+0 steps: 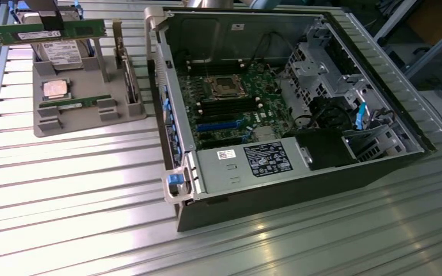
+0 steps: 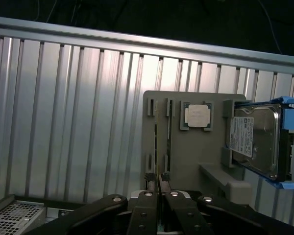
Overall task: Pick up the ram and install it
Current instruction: 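Pick up the ram and move it above insertion slot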
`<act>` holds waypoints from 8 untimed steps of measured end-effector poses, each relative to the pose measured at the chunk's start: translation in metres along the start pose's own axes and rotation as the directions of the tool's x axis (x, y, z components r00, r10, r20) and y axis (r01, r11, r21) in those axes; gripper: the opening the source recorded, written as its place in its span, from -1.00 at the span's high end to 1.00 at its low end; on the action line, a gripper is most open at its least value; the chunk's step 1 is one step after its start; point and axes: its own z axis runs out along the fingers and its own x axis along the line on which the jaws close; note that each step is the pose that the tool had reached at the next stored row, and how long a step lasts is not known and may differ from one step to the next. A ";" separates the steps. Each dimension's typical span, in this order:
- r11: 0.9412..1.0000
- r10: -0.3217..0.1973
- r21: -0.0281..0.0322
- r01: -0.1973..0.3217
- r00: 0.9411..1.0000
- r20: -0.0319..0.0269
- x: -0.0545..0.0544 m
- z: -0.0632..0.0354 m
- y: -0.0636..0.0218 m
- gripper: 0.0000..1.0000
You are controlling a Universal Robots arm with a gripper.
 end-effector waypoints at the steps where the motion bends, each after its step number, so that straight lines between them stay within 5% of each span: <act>1: 1.000 0.000 0.000 0.000 1.000 0.000 0.000 -0.0001 -0.0014 0.76; 8: 1.000 0.000 0.000 0.000 1.000 -0.001 0.001 -0.0004 -0.0089 0.76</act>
